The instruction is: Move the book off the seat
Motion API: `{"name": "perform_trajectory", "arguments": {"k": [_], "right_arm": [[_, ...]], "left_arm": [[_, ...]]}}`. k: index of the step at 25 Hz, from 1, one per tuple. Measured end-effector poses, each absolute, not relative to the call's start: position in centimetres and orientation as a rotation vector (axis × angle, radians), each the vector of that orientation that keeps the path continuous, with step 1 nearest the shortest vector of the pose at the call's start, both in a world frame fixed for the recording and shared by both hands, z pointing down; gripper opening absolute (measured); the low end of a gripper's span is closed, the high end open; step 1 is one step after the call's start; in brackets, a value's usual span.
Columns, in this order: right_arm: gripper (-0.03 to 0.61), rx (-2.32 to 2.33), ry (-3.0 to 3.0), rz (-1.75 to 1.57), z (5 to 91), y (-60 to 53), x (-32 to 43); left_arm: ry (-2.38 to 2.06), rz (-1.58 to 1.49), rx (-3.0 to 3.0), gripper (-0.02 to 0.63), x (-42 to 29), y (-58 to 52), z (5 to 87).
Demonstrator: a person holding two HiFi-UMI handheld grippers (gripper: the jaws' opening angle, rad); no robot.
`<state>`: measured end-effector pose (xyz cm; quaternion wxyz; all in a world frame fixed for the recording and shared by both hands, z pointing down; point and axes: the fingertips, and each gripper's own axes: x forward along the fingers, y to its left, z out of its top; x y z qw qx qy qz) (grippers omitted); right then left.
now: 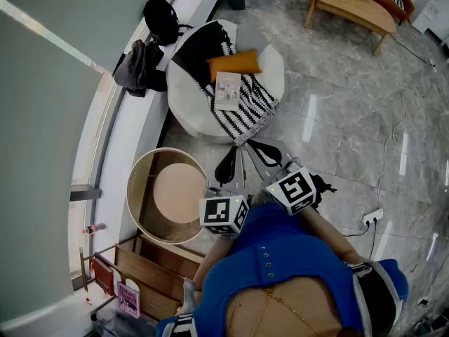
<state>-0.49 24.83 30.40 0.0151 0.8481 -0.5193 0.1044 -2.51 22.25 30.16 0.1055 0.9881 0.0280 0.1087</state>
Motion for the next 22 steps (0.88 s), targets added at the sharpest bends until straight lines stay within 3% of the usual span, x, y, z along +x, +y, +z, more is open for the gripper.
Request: {"name": "perform_trajectory", "arguments": {"k": [16, 22], "right_arm": [[0.0, 2.641, -1.68, 0.363, 31.6, 26.6, 3.1], [0.0, 2.653, -1.64, 0.375, 32.5, 24.3, 7.0]], "left_arm": [[-0.089, 0.293, 2.893, 0.002, -1.0, 20.1, 31.3], [-0.11, 0.305, 2.866, 0.002, 2.6, 16.5, 32.6]]}}
